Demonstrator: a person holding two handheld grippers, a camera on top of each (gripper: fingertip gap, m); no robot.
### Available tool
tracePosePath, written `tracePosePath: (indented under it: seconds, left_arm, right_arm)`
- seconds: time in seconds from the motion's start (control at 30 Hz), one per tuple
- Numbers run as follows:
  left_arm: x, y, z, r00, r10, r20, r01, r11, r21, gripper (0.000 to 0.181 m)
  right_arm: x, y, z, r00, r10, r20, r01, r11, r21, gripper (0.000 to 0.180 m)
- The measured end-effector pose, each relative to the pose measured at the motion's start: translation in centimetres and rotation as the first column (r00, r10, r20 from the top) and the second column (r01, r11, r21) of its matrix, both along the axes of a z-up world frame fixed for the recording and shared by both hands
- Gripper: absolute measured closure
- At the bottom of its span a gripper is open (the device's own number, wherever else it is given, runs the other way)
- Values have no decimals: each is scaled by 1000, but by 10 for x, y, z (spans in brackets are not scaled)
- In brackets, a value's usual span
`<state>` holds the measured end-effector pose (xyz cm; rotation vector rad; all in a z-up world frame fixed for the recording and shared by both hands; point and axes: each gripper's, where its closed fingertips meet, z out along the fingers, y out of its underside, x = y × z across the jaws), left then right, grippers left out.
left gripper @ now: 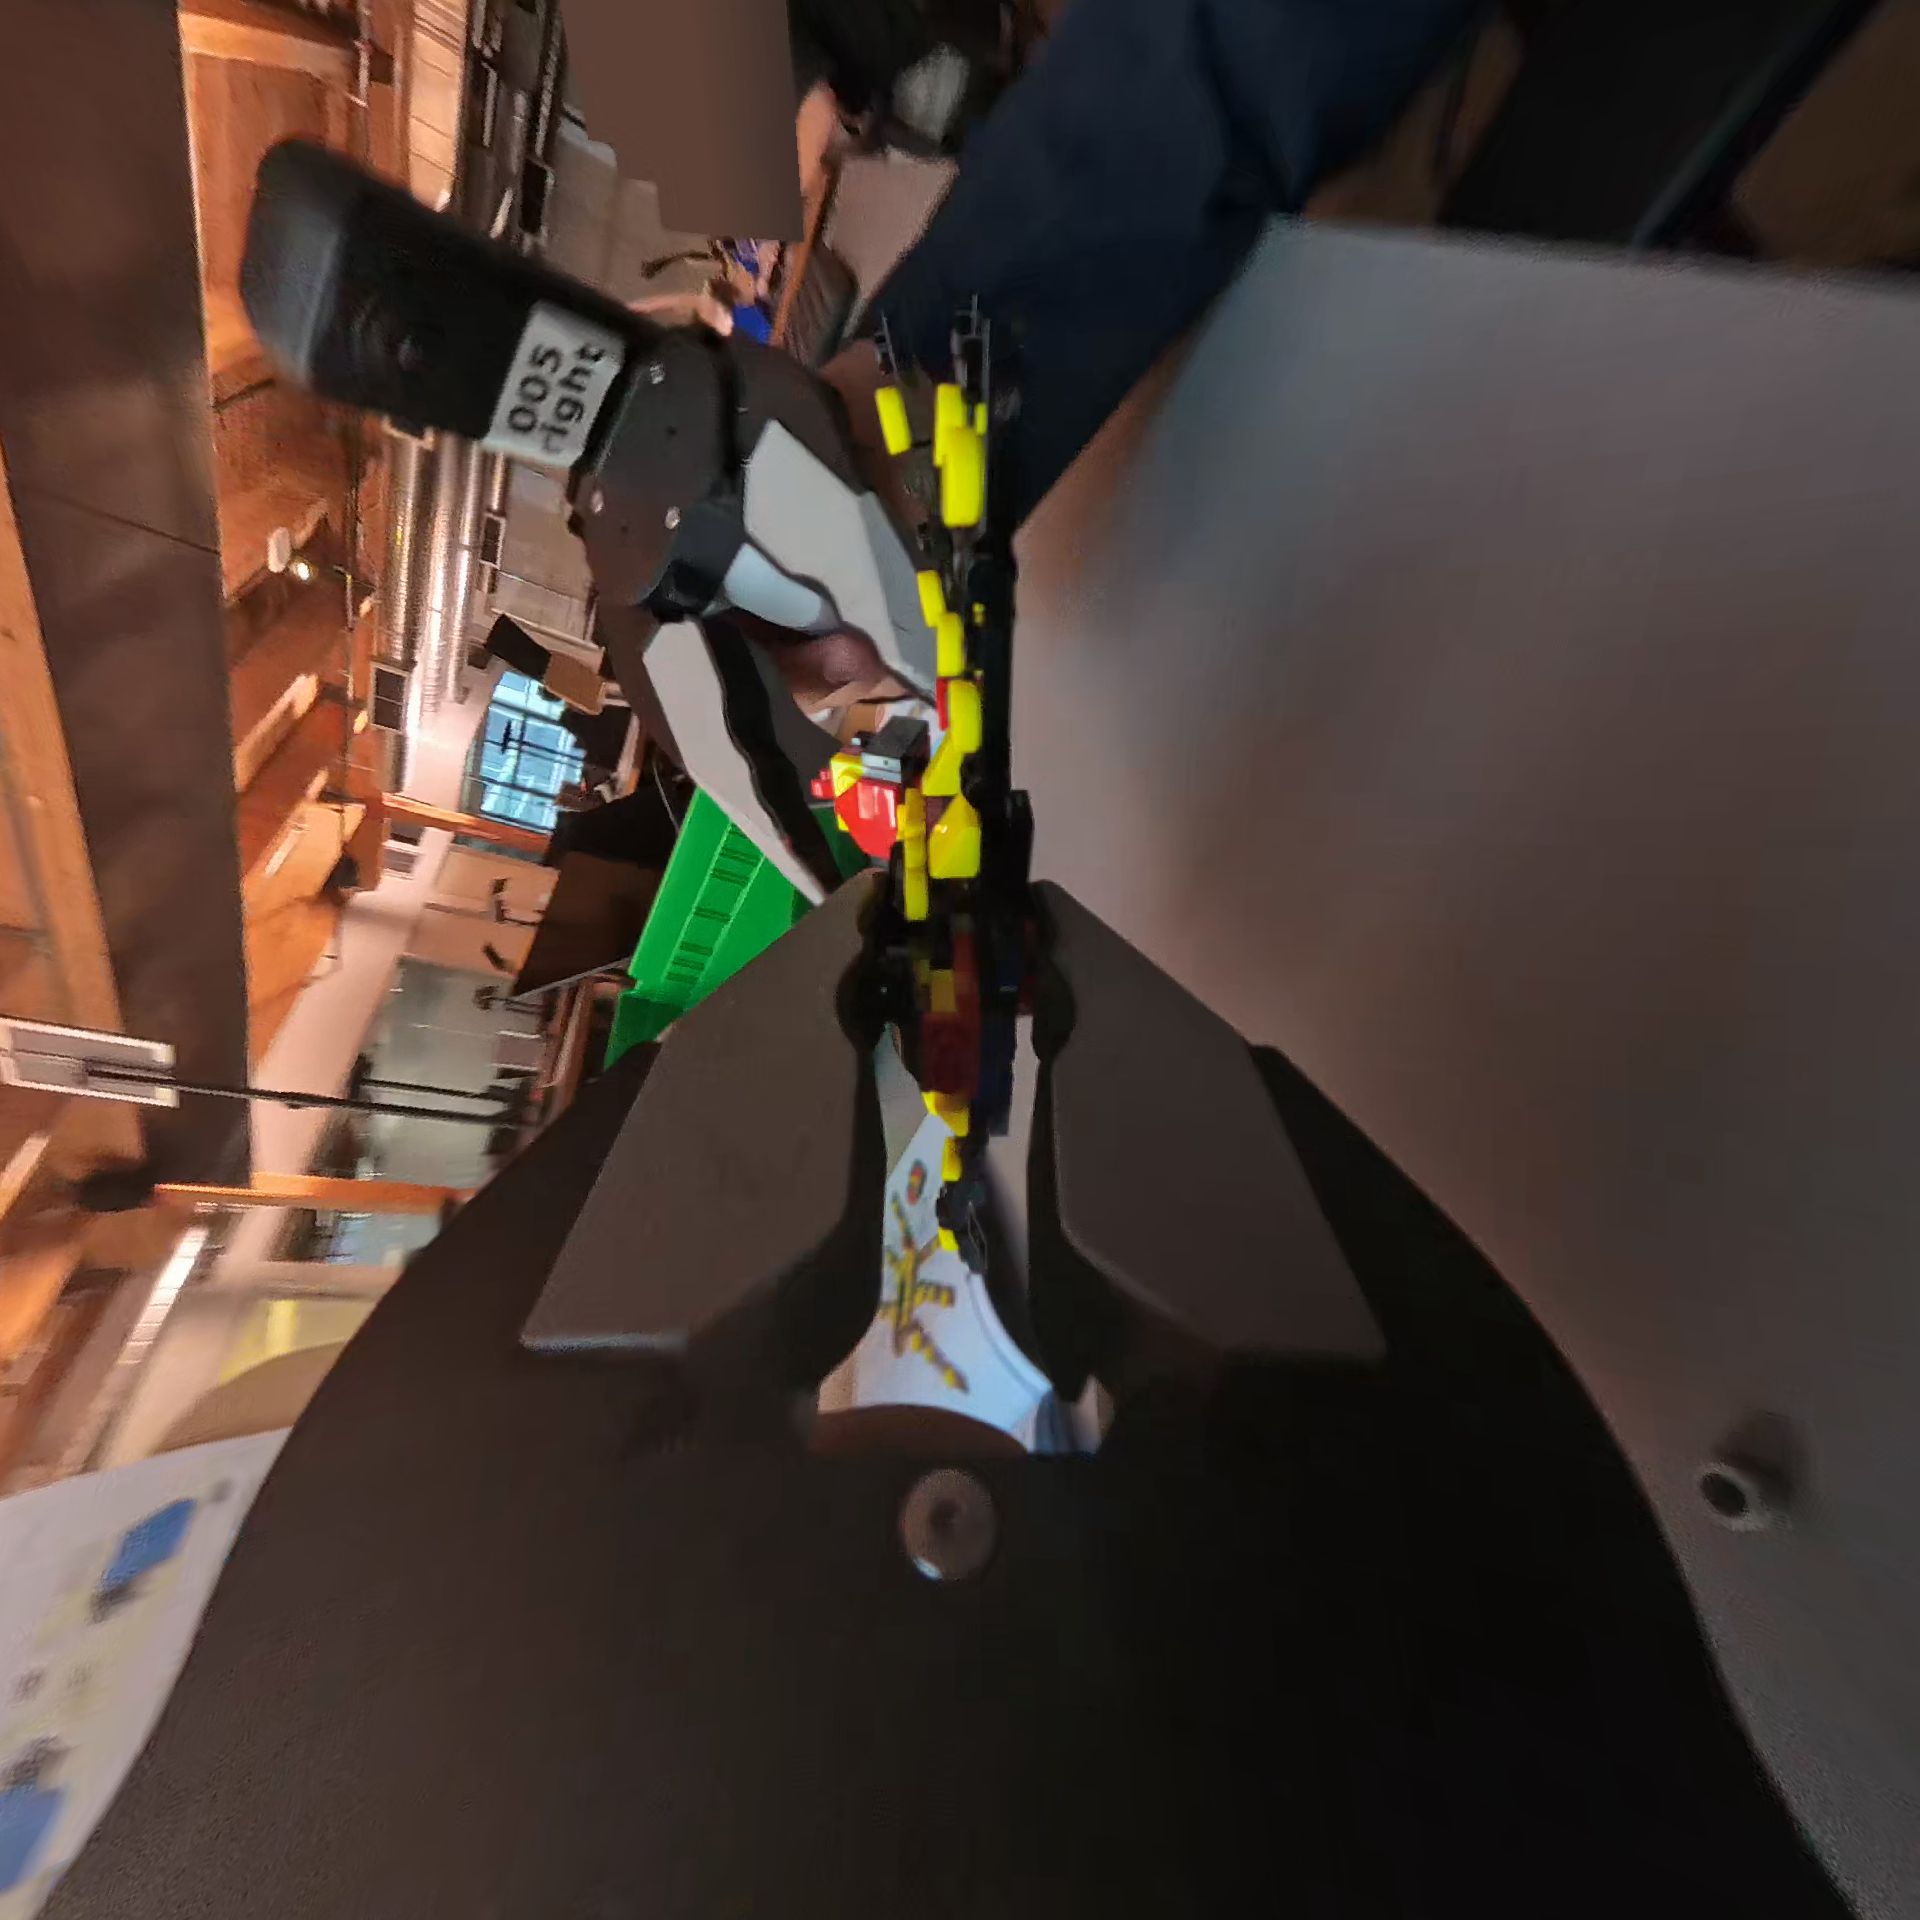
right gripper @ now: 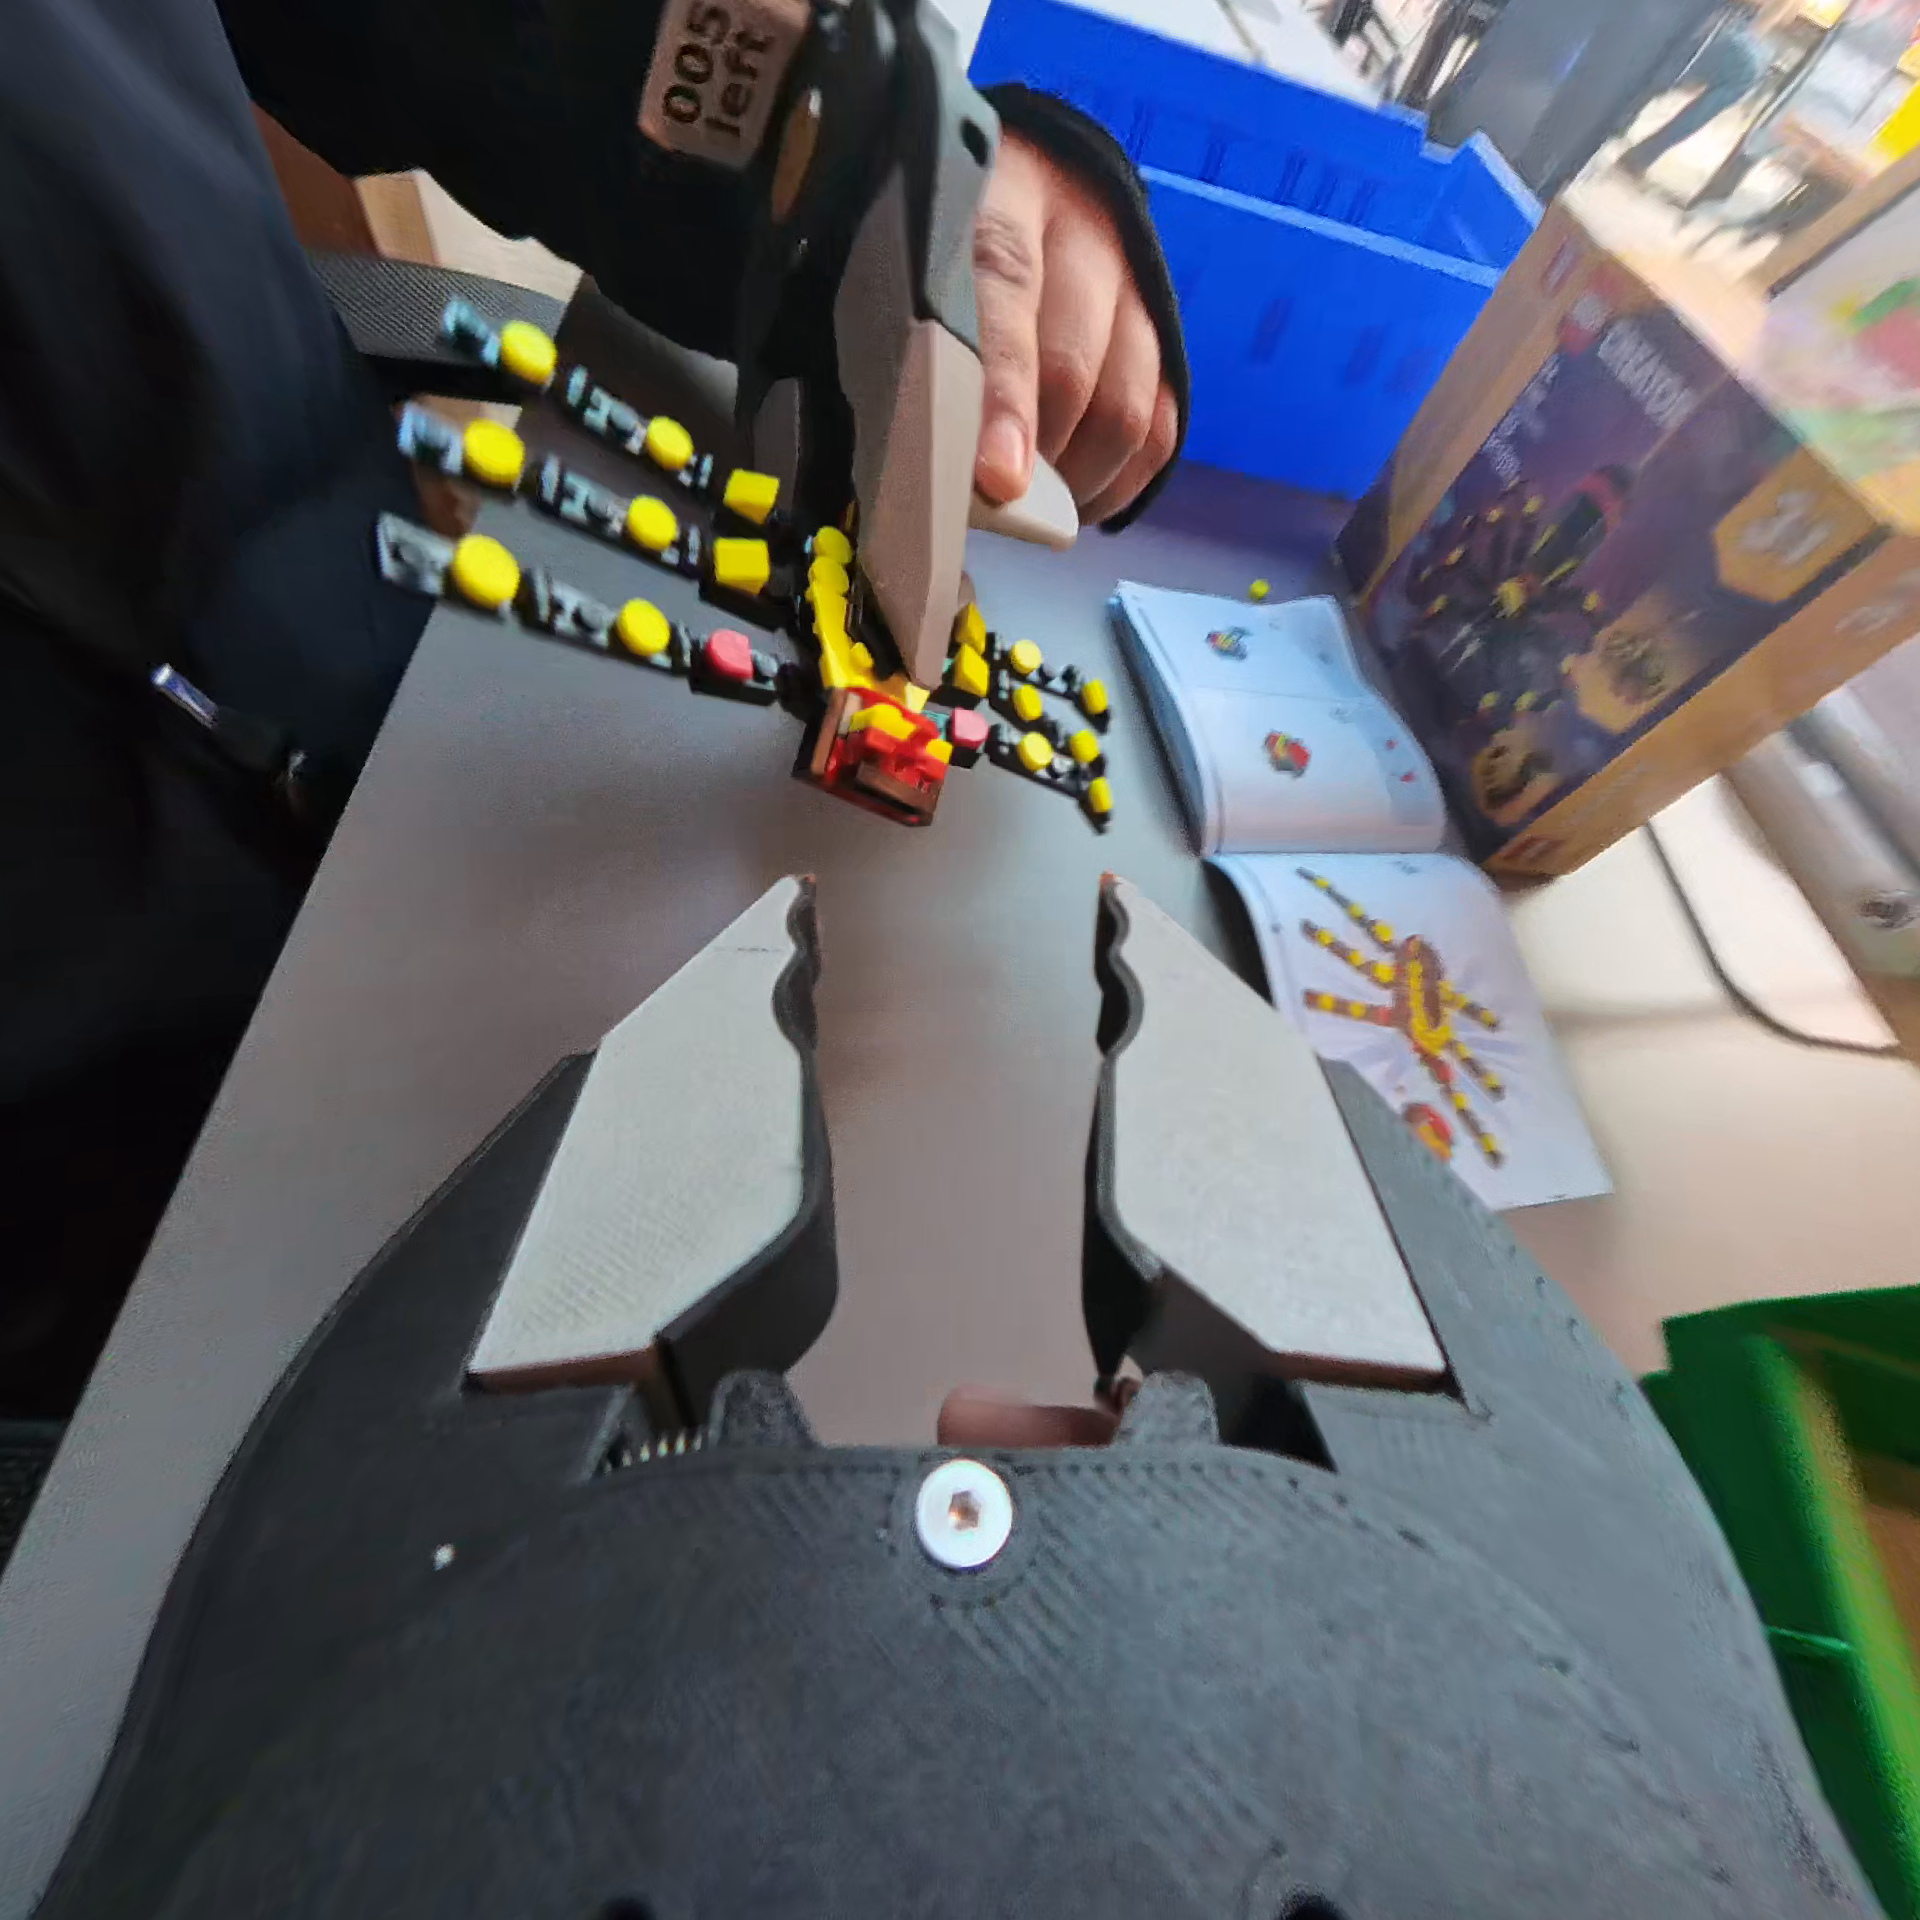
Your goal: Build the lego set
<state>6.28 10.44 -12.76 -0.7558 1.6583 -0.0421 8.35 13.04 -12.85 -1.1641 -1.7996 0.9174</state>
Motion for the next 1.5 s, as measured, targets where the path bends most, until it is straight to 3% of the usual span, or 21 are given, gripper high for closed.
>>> tracePosePath:
  seconds: [0.17,0.33,0.47,0.7,0.9,1.1,1.27,1.4,1.5]
  left_arm:
    - [-2,-17,38,952,-74,296,167,939,-301,159]
    - [-5,-26,76,835,-81,544,359,829,-429,159]
    - [-6,-37,89,791,-104,602,446,772,-452,158]
    - [-7,-49,90,795,-161,585,489,741,-461,159]
    - [-10,-48,92,800,-166,577,480,754,-448,159]
    - [-21,-36,93,798,-105,594,435,782,-446,159]
    - [-25,-29,93,787,-45,615,392,807,-442,159]
    - [-27,-17,95,765,36,643,353,811,-466,159]
    - [-25,-15,90,775,44,631,346,806,-481,159]
  right_arm:
    - [-16,-29,46,995,70,-65,-64,994,91,125]
    - [-38,-40,74,991,123,-57,-113,981,156,126]
    - [-34,-56,88,966,254,-46,-246,960,134,144]
    - [-25,-72,95,911,413,11,-412,909,-57,151]
    - [-31,-74,101,896,445,-1,-440,887,-140,156]
    - [-47,-58,104,960,260,-103,-271,955,-121,159]
    - [-51,-49,107,970,57,-237,-45,997,59,159]
    - [-52,-34,108,929,-154,-336,195,976,93,158]
    - [-50,-32,104,907,-227,-356,302,938,170,157]
